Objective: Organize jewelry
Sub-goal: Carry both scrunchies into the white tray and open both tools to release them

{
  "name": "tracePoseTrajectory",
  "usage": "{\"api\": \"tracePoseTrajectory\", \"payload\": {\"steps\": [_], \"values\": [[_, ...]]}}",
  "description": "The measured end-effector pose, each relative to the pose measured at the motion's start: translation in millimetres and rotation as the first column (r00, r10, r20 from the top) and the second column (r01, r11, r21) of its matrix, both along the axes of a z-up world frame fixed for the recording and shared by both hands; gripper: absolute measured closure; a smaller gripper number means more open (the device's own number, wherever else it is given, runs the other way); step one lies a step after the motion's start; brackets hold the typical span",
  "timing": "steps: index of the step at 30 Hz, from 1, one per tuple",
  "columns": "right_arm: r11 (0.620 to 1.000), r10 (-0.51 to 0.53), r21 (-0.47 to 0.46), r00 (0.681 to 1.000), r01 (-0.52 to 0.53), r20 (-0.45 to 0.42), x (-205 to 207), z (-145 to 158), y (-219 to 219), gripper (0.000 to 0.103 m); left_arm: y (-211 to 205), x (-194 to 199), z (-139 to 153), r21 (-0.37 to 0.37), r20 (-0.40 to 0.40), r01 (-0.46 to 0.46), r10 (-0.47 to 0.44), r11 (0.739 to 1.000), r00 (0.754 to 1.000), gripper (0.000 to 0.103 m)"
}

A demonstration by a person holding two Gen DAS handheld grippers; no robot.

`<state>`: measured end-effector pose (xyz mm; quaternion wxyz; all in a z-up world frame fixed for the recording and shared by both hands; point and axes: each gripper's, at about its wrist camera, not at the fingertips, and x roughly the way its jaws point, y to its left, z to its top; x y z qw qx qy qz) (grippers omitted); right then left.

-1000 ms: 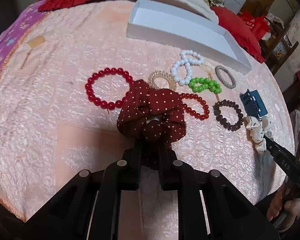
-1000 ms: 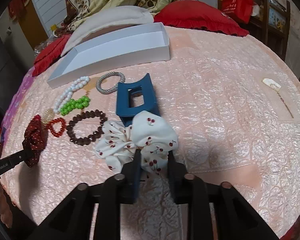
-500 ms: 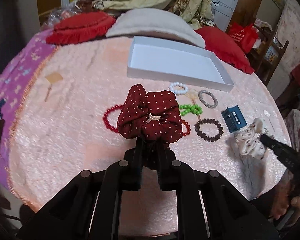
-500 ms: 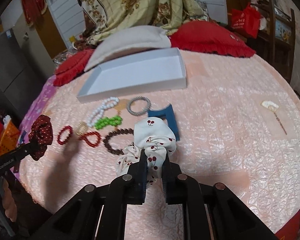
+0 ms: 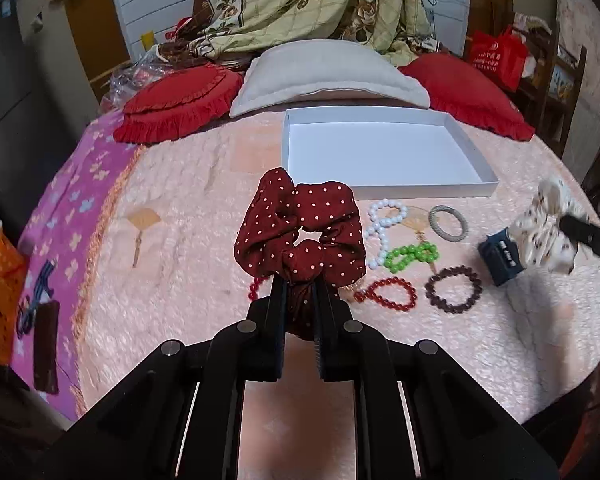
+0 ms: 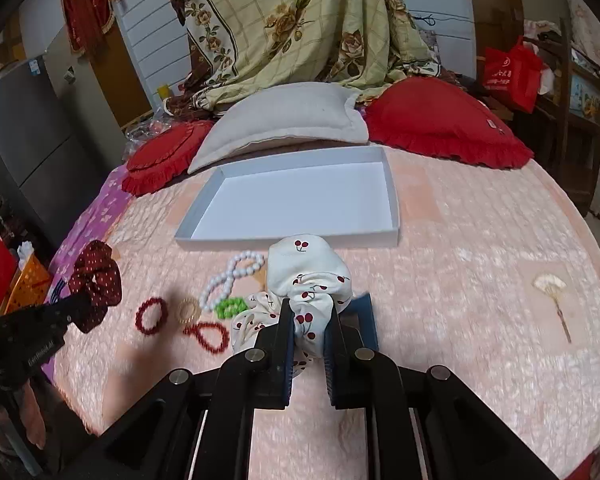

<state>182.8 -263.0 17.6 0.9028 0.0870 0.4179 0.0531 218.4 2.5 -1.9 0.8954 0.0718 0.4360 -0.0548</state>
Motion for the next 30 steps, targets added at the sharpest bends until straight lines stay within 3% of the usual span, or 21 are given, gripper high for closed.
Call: {"api": "tracePoseTrajectory", "payload": {"steps": [11,18,24,30], "values": [[1.0,-0.015,-0.02,1.0,0.014,-0.026,79.9,-8.6,-3.9,0.091,-3.9,74.1,-13.4,0.025,-0.028,-0.002,0.003,1.0,1.0,0.093],[0.998,-0.055,-0.01,0.997,0.055,-0.054,147.4,-24.3,-24.4,0.091,-5.5,145.8,-23.5,0.007,-0.054,-0.001,0.002,1.0,0.999,0.093],[0.997,-0.077,-0.018,0.992,0.076,-0.1,211.0,-46.8,-39.9,0.091,-8.2,223.9,-47.5,-0.022,-0.136,-0.024,0.02,0.999,0.99,0.093],[0.993,-0.104,0.029,0.977,0.111,-0.185,266.9,-74.6,-54.8,0.091,-6.9,278.0,-71.0,-0.016,-0.168,-0.064,0.06,0.998,0.984,0.093]]}}
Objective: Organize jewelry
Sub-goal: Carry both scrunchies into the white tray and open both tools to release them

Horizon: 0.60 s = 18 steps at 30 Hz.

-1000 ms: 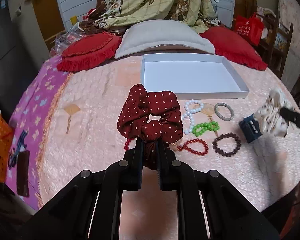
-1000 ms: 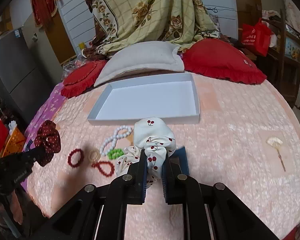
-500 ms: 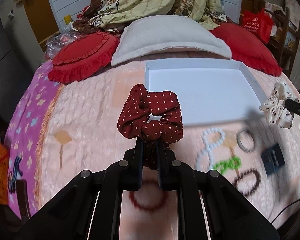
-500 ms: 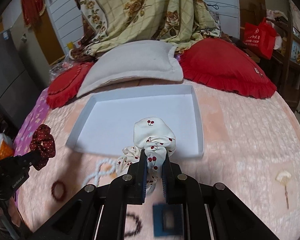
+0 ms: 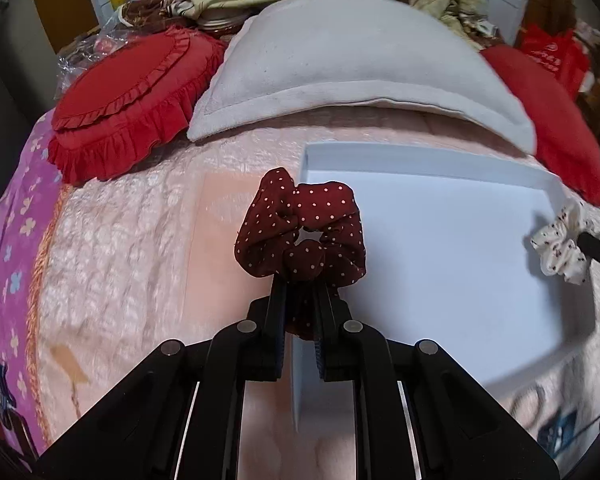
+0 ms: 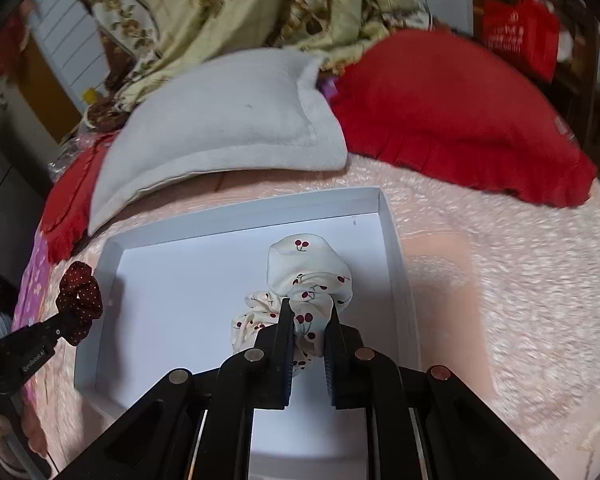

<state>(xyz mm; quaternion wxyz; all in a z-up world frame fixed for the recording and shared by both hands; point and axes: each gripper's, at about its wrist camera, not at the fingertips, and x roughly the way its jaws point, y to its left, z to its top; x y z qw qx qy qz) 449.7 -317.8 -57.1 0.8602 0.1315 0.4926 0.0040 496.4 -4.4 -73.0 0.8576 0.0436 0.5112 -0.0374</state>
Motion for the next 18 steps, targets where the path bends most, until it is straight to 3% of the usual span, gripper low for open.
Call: {"api": "tracePoseTrajectory", "payload": {"steps": [4,7,9,10,11,18], "values": [[0.999,-0.019,-0.029,0.999,0.018,-0.03,16.0,-13.4,-1.5,0.091,-3.6,18.2,-8.1,0.01,0.014,0.001,-0.001,1.0,1.0,0.091],[0.999,-0.038,-0.036,0.998,0.037,-0.043,22.7,-17.7,-4.8,0.088,-7.8,25.4,-7.8,0.015,0.029,0.012,-0.012,1.0,1.0,0.078],[0.999,-0.039,-0.032,0.998,0.037,-0.053,26.1,-19.4,-4.8,0.073,-7.5,26.8,-7.5,-0.009,0.025,0.017,-0.016,1.0,1.0,0.065],[0.999,-0.038,-0.038,0.998,0.037,-0.047,25.4,-18.8,-4.0,0.059,-6.3,26.1,-6.5,-0.023,0.033,0.018,-0.017,1.0,0.999,0.06],[0.998,-0.036,-0.048,0.999,0.035,-0.032,24.2,-16.5,-3.8,0.054,-5.5,25.6,-5.7,-0.032,0.037,0.02,-0.018,0.999,0.999,0.056],[0.995,-0.04,-0.087,0.999,0.04,0.001,11.1,2.4,-5.7,0.054,4.9,10.2,11.5,-0.11,0.039,0.025,-0.021,0.994,0.999,0.053]]}}
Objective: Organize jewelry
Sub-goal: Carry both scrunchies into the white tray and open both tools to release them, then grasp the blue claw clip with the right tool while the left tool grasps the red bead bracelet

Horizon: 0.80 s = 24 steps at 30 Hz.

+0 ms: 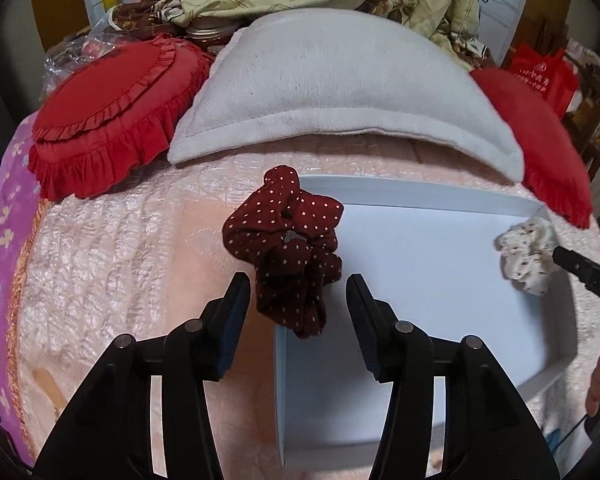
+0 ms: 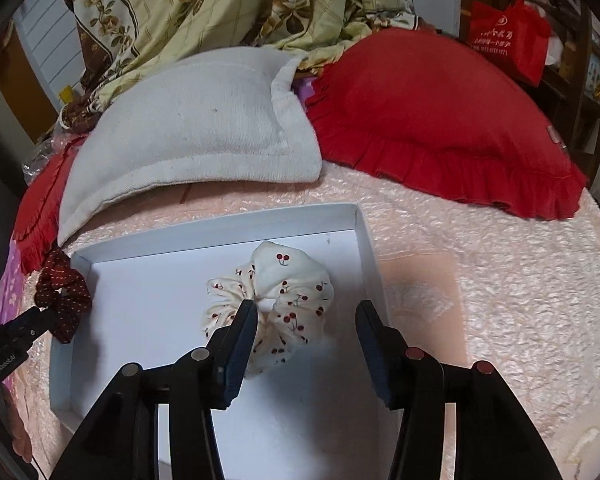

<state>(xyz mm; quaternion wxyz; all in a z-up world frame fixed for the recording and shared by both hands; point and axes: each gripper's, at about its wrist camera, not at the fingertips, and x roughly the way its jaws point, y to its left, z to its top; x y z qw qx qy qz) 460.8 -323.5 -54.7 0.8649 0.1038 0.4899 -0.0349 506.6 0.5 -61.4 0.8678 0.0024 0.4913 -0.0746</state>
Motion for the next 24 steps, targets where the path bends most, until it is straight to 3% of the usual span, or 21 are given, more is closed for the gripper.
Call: {"api": "tracePoseTrajectory", "payload": {"steps": [5,12,17,24], "values": [[1.0,0.005,0.018,1.0,-0.005,0.015,-23.4,21.4,-4.0,0.054,10.1,-28.3,30.2,-0.02,0.032,-0.01,0.011,1.0,0.999,0.053],[0.998,0.037,0.059,0.999,-0.037,-0.004,-94.9,30.2,-14.3,0.054,34.9,-94.0,50.7,-0.02,0.061,-0.028,0.029,0.999,0.998,0.053],[0.992,0.057,0.111,0.998,-0.053,-0.033,-154.1,13.9,-18.8,0.054,50.5,-149.2,36.3,0.013,0.053,-0.025,0.025,1.0,0.998,0.053],[0.987,0.075,0.147,0.995,-0.066,-0.061,-220.9,-16.8,-14.4,0.054,70.2,-203.1,-11.2,0.026,-0.008,-0.016,0.016,1.0,1.0,0.053]]}}
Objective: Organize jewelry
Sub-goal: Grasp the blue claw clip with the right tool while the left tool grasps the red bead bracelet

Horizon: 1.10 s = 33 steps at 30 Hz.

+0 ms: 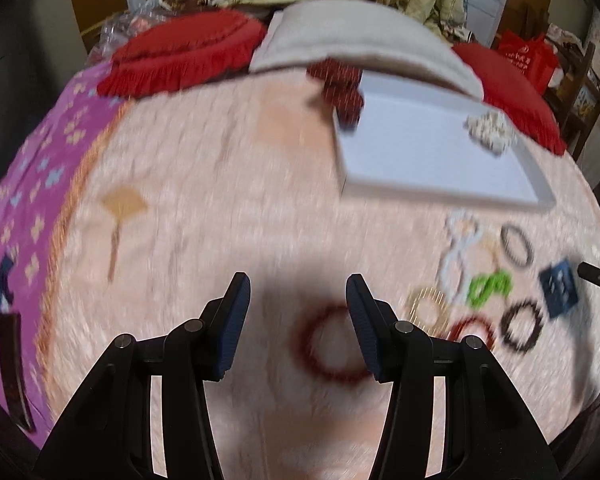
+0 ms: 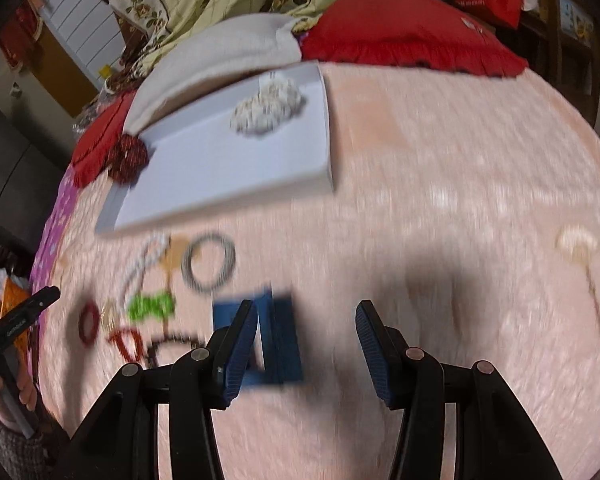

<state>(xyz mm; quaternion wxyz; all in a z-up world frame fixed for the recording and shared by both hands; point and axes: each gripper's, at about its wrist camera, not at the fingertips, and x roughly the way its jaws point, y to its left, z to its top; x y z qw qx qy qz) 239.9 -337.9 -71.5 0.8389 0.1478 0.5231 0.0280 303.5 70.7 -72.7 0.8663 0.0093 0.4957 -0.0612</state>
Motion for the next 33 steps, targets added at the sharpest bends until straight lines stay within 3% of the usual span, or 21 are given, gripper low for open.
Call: {"api": "tracePoseTrajectory", "payload": {"steps": [6,12,17,23,25,26,27,28,29,33], "values": [[1.0,0.003,0.003,1.0,-0.003,-0.005,-17.9,-14.2,10.8,0.054,13.8,-15.8,-26.3,-0.068,-0.045,-0.023,0.02,0.997,0.999,0.054],[1.0,-0.011,-0.017,1.0,0.011,0.006,-14.3,-18.6,17.7,0.054,12.4,-12.6,-41.9,-0.079,-0.082,-0.02,0.014,0.997,0.997,0.054],[0.999,-0.002,-0.039,1.0,0.002,0.004,-8.6,-22.3,24.8,0.055,5.7,-10.1,-43.7,-0.071,-0.07,-0.005,0.0,0.997,0.998,0.054],[0.999,0.0,-0.051,1.0,0.001,0.012,-5.6,-24.6,30.1,0.063,-8.8,-12.2,-46.7,-0.001,-0.032,0.007,-0.007,1.0,0.999,0.054],[0.998,0.003,-0.063,1.0,-0.002,0.017,-5.6,-24.5,32.0,0.066,-11.5,-13.4,-47.4,0.027,-0.019,-0.005,0.005,1.0,1.0,0.064],[0.998,0.005,-0.067,1.0,-0.004,0.02,-5.5,-24.5,32.9,0.07,-12.8,-13.9,-46.8,0.023,-0.017,-0.005,0.005,1.0,1.0,0.086],[0.997,0.008,-0.071,1.0,-0.006,0.023,-5.6,-24.5,33.8,0.073,-14.7,-13.6,-46.0,0.02,-0.027,-0.005,0.005,1.0,1.0,0.095],[0.997,0.013,-0.071,1.0,-0.011,0.023,-5.5,-24.6,35.0,0.082,-16.2,-13.3,-45.7,0.016,-0.038,-0.004,0.005,1.0,0.999,0.095],[0.997,0.016,-0.078,1.0,-0.014,0.021,-5.6,-24.6,37.2,0.085,-18.0,-14.4,-44.7,0.021,-0.039,-0.006,0.007,1.0,0.999,0.095],[0.994,0.045,-0.096,0.999,-0.043,0.022,-9.3,-22.4,44.2,0.085,-24.6,-24.5,-33.5,0.015,-0.022,0.019,-0.019,1.0,1.0,0.095]]}}
